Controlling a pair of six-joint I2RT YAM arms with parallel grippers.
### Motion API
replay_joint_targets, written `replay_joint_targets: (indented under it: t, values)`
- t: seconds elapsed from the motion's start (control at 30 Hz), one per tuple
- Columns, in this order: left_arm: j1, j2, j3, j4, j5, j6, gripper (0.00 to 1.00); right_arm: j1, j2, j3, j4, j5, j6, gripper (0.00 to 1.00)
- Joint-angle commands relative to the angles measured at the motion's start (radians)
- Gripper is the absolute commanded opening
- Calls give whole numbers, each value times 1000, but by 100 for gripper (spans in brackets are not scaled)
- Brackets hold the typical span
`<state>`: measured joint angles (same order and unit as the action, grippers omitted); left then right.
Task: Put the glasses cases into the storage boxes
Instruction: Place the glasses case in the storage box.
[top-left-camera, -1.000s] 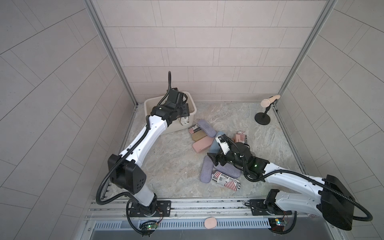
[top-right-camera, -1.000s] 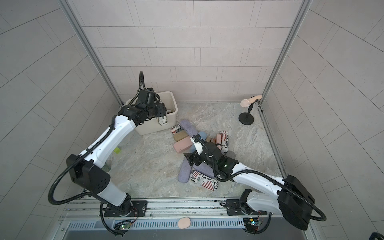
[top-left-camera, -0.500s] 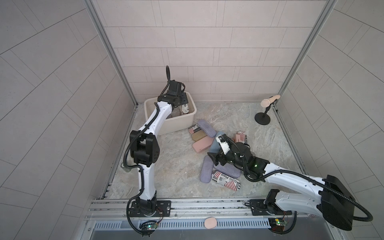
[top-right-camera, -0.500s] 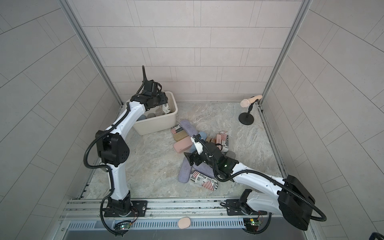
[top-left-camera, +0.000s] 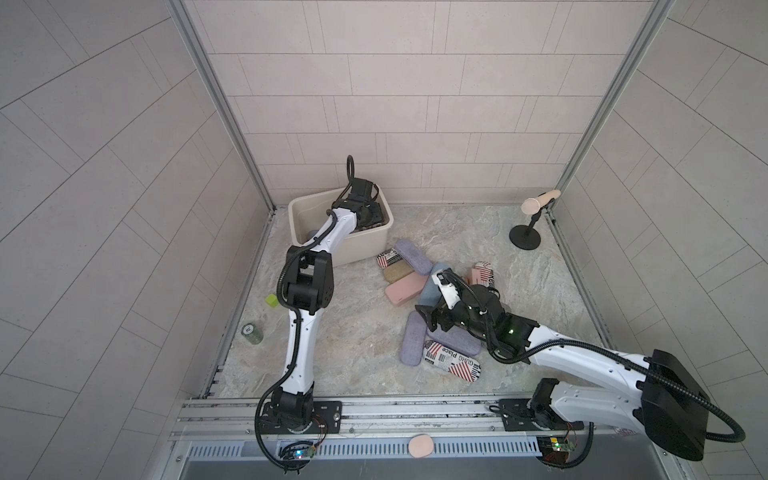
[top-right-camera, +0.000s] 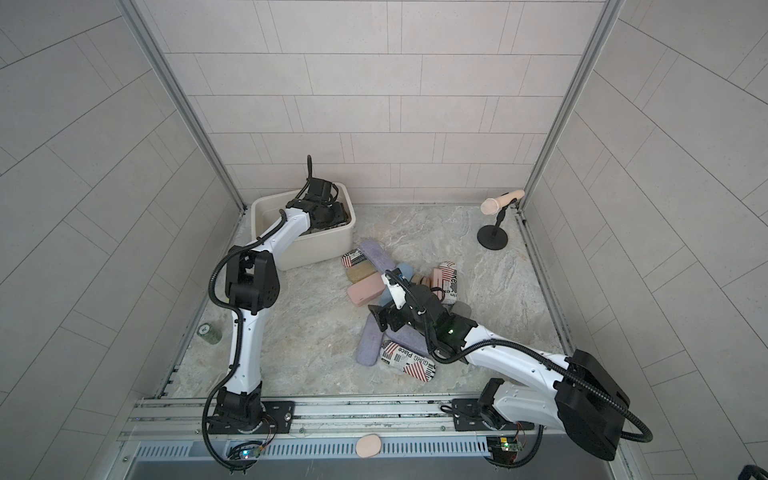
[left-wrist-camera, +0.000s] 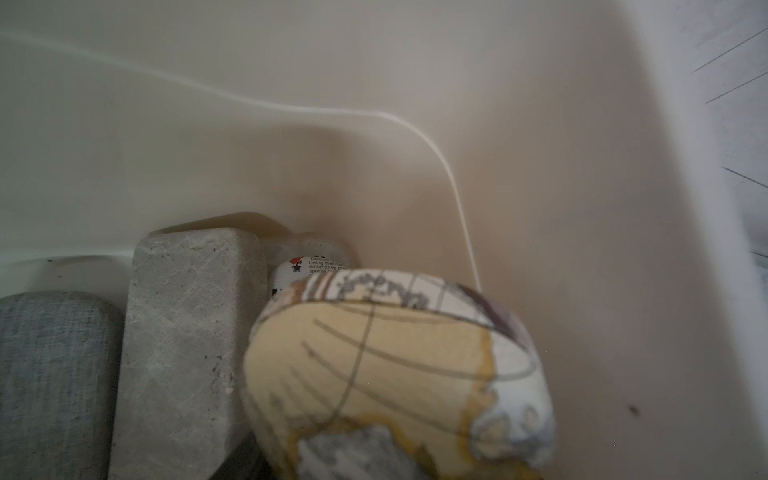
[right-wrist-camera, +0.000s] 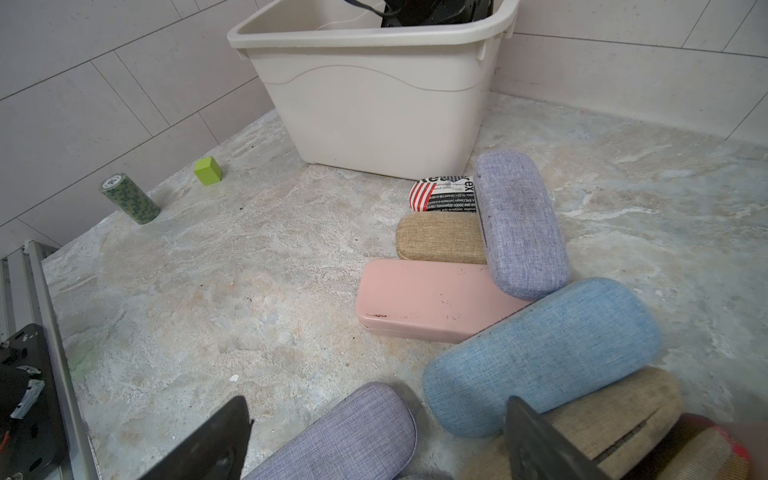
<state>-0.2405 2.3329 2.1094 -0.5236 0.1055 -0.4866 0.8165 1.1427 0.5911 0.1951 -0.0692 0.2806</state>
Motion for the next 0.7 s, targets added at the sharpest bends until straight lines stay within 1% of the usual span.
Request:
replay_joint_targets:
  t: [0.0, 0.1, 0.27, 0.5, 0.67]
  values:
    - [11, 35, 46, -12, 48, -8, 68, 4, 11, 22, -16, 17, -4, 96]
    - [13, 36, 56, -32, 44, 14, 78, 3, 15, 22, -16, 19, -6, 96]
    - [17, -21, 66, -64, 48, 64, 86, 4, 26, 22, -15, 16, -3, 96]
    - [38, -202, 58, -111, 67, 114, 86, 6, 32, 22, -13, 8, 2, 96]
    - [84, -356, -33, -132, 9, 134, 85, 9, 31, 22, -14, 7, 2, 96]
